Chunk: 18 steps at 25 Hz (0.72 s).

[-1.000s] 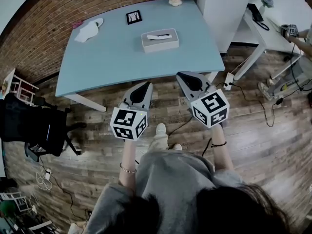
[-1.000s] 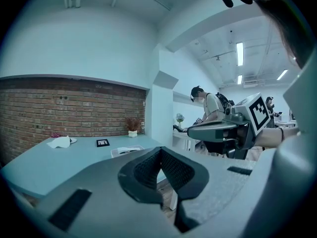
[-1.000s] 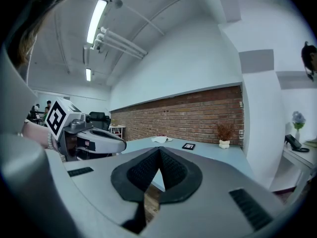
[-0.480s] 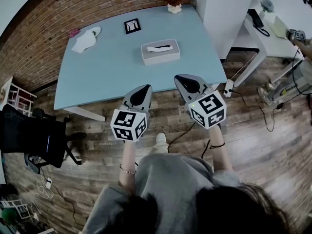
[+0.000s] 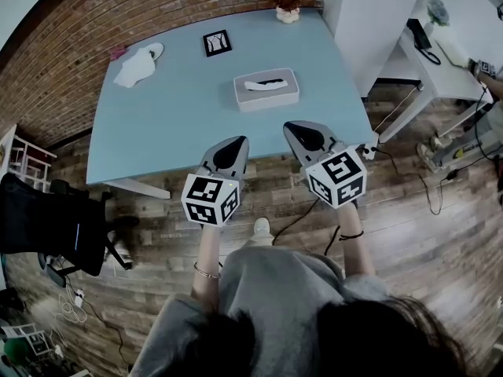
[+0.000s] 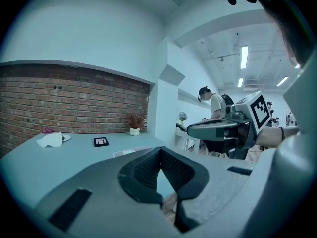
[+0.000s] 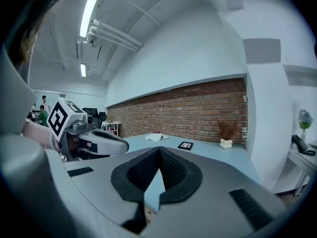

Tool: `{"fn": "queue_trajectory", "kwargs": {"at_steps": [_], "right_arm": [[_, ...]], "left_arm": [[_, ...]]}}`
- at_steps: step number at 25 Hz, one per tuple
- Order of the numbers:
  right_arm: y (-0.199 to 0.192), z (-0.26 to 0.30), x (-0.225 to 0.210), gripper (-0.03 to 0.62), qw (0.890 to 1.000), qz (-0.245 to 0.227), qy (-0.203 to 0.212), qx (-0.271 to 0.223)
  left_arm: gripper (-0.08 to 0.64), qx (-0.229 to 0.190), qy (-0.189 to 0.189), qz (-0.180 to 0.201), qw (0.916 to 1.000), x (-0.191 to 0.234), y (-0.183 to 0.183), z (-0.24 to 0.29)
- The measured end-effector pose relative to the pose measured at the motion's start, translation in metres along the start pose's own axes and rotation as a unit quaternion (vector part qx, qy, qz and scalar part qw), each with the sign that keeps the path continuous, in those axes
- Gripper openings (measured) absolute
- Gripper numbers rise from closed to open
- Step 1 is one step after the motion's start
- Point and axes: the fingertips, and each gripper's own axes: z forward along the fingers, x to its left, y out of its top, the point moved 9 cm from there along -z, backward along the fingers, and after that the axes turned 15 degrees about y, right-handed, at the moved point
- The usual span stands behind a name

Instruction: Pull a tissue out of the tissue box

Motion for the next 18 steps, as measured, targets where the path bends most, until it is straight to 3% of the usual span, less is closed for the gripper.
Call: {"fn": "queue_trajectory", "kwargs": {"at_steps": [9,18], "right_arm": [[0.003,0.032,-0.014,-0.002,1.000,0.006,-0.018,0.011],[-0.005,0.054,-0.023,-0.002,0.998,0.014,-0.053,0.025]], "left_arm": [[0.003,0.008,-0.016,-0.008,0.9998,0.035,-0.001,0.025],[0.003,0.020,-0.055,-0.006,0.9983,0.058,-0.011,0.050]]}}
